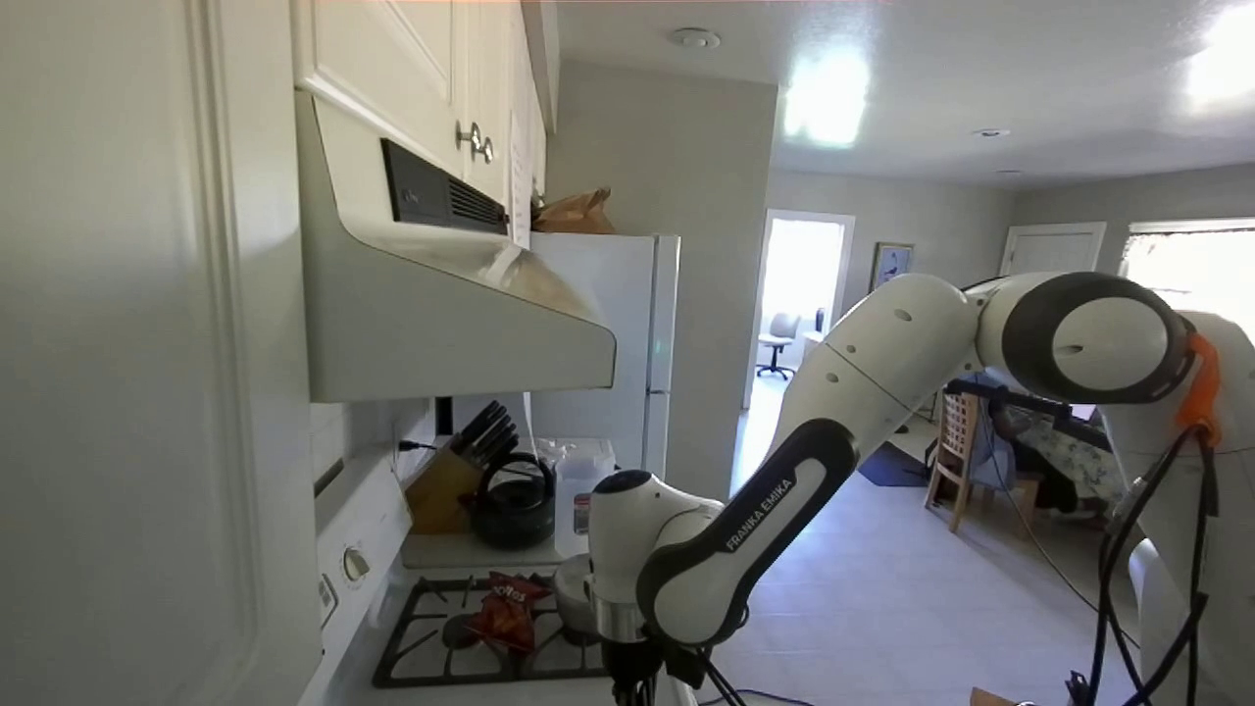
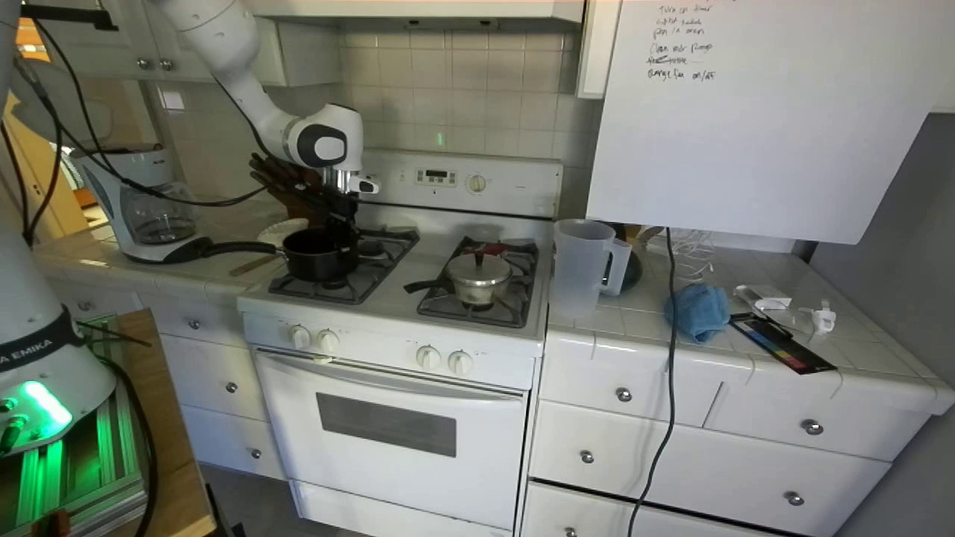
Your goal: Remove the chip packet from the pot, then put the pot on plate
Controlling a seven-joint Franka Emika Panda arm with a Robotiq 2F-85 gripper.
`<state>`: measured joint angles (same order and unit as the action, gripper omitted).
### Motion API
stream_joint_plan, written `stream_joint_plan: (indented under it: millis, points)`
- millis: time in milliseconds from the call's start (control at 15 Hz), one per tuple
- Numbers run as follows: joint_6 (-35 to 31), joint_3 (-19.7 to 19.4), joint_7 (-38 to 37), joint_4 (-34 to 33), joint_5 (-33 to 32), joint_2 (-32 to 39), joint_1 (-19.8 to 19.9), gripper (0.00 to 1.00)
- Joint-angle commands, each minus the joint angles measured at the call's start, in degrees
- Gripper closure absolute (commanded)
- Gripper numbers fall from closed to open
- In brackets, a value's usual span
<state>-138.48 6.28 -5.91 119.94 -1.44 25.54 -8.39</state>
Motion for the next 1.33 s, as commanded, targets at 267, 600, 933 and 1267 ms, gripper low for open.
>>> stream_joint_plan:
  millis: [267, 600, 933, 1267]
  points:
    - [0.5, 0.0, -0.1, 0.6, 1.0, -2.0, -0.2, 0.99]
    - [0.4, -0.2, -0.3, 0.7, 0.9, -2.5, -0.2, 0.99]
    - [0.2, -0.9, -1.1, 1.3, 0.3, -3.9, -0.4, 0.99]
    - [1.0, -2.1, -2.5, 0.3, -0.8, -2.9, -0.7, 0.99]
